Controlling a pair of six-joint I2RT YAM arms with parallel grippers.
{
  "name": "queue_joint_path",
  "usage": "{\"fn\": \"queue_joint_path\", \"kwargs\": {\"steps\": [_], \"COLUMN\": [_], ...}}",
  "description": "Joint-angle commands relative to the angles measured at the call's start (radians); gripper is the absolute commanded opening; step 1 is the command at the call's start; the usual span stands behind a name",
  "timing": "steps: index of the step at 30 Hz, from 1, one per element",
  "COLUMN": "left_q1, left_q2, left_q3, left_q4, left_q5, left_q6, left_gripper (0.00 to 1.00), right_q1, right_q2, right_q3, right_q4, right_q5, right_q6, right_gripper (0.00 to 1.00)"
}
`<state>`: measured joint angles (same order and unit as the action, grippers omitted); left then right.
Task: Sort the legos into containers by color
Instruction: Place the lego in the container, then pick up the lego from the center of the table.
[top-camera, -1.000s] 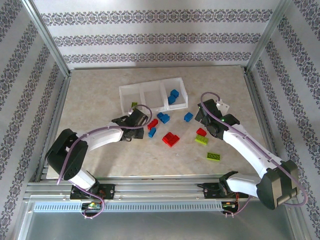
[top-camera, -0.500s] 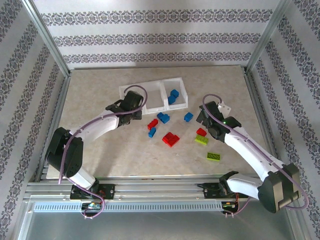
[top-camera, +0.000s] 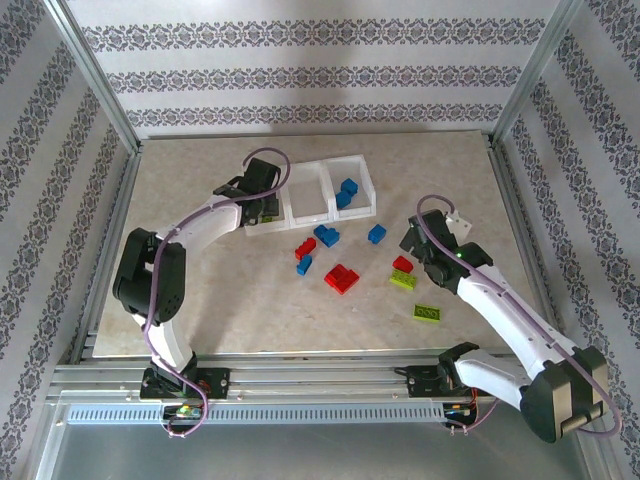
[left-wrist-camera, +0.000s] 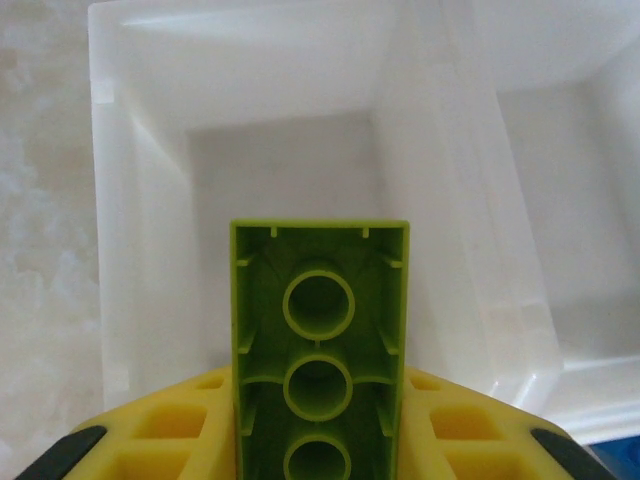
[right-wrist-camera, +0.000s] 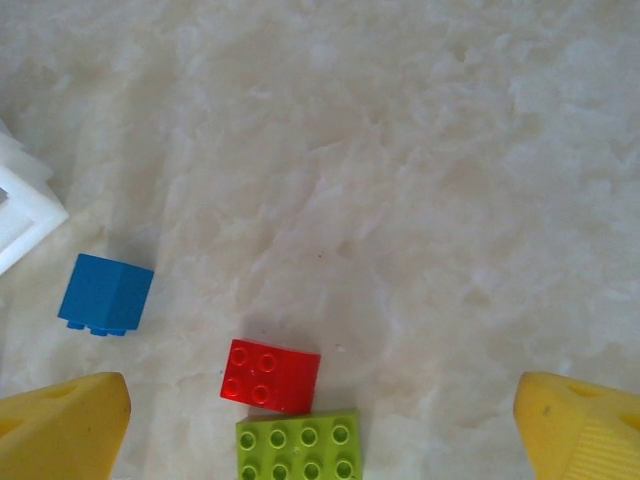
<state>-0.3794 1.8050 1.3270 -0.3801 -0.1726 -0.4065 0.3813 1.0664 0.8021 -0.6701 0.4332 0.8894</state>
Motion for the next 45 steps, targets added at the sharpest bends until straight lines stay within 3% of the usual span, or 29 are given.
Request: {"fn": "queue_joint_path", "kwargs": {"steps": [1,12,18,28,45], "left_q1": [0.017,0.037,0.046,0.046,0.046], "left_q2": [0.026,0.14,0.182,0.132,0.007], "left_q3": [0.055,0.143,0.184,0.167,0.088], "left_q4": [-0.035,-0.061,-0.086,-0.08,-0.057], "left_q5": [0.007,0.016,0.007,0.035,0.037], "left_q6": [0.02,0.001,-0.009,-0.033,-0.04], "left_gripper": [0.26,0.28,0.36,0.55,0.59], "right_q1": [-0.013,-0.021,-0.021,-0.021,-0.024], "right_q2": [-0.014,0.002,0.018,0.035,0.007], "right_q3": [-0.018,-0.021,-0.02,-0.018,-0.04], "right_q4": [-0.032,-0.029,-0.016,-0.016,-0.071], "right_q5": [-0.016,-0.047,-0.066,-0.08,-0.088], "right_q6": [0.017,0.016,0.003,-0.006,0.013], "right_gripper": [0.98,0.98,0.98,0.98,0.98]}}
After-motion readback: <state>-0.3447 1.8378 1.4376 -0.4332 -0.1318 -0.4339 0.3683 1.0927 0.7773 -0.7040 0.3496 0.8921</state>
